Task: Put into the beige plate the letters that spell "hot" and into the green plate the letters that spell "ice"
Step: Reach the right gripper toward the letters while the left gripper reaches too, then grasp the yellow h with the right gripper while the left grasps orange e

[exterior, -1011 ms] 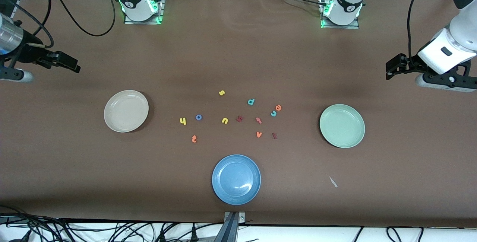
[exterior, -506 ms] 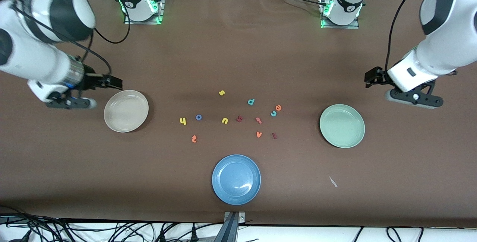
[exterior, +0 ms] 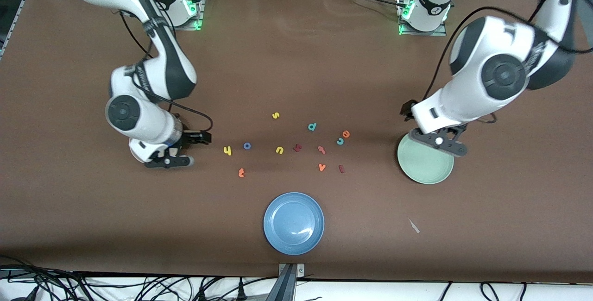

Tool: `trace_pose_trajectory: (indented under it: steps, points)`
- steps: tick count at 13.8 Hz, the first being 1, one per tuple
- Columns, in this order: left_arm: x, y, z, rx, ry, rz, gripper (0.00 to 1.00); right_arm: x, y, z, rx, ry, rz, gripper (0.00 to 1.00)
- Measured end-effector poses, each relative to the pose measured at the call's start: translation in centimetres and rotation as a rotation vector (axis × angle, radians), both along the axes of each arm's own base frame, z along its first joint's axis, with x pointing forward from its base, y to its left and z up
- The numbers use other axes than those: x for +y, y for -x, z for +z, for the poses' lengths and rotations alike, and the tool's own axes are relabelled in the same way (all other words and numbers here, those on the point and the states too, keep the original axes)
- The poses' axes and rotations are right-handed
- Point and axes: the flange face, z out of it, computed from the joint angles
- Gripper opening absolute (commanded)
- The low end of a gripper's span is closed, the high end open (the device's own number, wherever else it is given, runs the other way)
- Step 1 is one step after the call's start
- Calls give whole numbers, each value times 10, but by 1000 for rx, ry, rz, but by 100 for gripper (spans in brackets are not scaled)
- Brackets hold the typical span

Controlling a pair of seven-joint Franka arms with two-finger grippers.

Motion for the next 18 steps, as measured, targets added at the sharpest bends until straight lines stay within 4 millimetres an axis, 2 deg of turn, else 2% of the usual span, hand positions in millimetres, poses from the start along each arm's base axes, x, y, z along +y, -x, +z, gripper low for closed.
trace_pose_trajectory:
  steps: [2,5,9,11,15,17,18]
  points:
    - [-23,-9,-34,-17,24,-21,100,21,0,-26,-30,-7,13,100]
    - [-69,-1,-83,17,19,-2,100,44,3,-60,-69,-15,-35,100]
    - [-125,19,-137,49,-2,-6,100,50,6,-85,-64,-11,-48,100]
    - [-136,21,-164,36,7,-12,100,53,8,-90,-58,-8,-44,100]
    - [-134,33,-211,17,21,-13,99,54,11,-101,-43,-2,-41,99]
    - [-134,41,-223,18,20,-17,98,54,12,-104,-39,0,-41,92]
    - [-135,44,-226,18,20,-20,98,54,12,-106,-36,1,-41,84]
